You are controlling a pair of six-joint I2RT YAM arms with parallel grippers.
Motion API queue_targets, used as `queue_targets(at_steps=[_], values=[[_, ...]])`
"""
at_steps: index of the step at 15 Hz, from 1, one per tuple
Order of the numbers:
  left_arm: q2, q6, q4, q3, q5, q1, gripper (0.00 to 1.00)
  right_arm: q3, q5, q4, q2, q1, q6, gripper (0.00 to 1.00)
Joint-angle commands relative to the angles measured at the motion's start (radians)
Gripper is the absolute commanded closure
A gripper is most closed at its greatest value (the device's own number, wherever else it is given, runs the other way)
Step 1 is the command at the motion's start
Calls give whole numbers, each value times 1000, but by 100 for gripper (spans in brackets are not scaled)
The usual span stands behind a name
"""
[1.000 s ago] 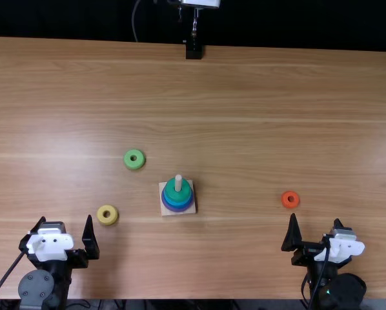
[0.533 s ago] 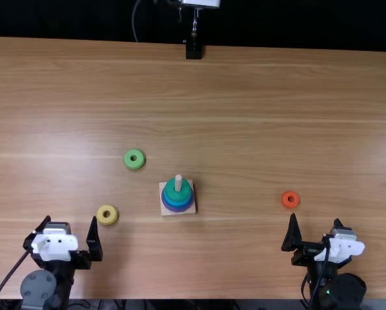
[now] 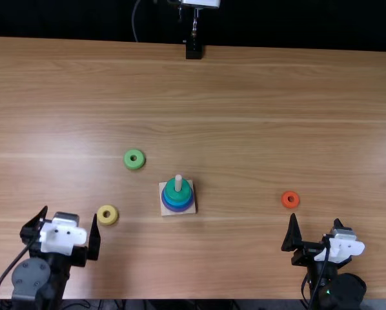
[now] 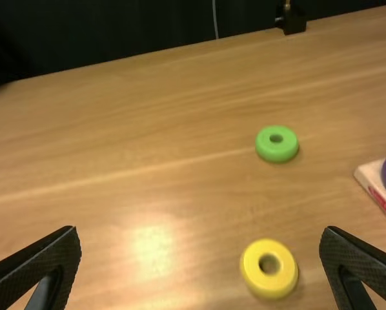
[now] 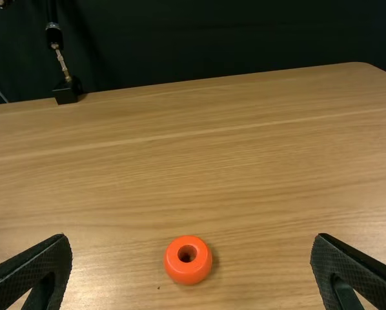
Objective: Build the Hanoi tower: stack the rings onto the peg from bottom to top in this color order: purple, dark blue, light blue, dark green, light green, yellow, orange.
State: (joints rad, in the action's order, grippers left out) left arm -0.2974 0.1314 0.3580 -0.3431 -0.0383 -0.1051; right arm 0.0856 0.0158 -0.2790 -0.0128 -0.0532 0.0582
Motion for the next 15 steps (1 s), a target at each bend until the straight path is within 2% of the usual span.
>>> queue_targets(at_steps=[1, 2, 3, 5, 6, 8, 13, 14, 15], values=[[-100, 23, -71, -82, 5, -24, 0, -72, 12, -77, 13, -7, 3, 0], [-167, 23, -144, -106, 0, -58, 0, -72, 12, -77, 13, -7, 3, 0], [-227, 20, -209, -137, 3, -67, 0, -72, 12, -77, 13, -7, 3, 0], [-333, 21, -281, -195, -6, -71, 0, -72, 12, -77, 13, -7, 3, 0], [-336, 23, -288, -211, -19, -73, 0, -72, 12, -77, 13, -7, 3, 0], [-318, 27, -286, -206, -67, -73, 0, -72, 12, -77, 13, -7, 3, 0], [-243, 27, -268, -172, -72, -71, 0, -72, 12, -77, 13, -7, 3, 0], [-209, 25, -270, -154, -81, -99, 0, -72, 12, -77, 13, -7, 3, 0], [-178, 25, -270, -132, -105, -133, 0, -72, 12, -77, 13, -7, 3, 0]])
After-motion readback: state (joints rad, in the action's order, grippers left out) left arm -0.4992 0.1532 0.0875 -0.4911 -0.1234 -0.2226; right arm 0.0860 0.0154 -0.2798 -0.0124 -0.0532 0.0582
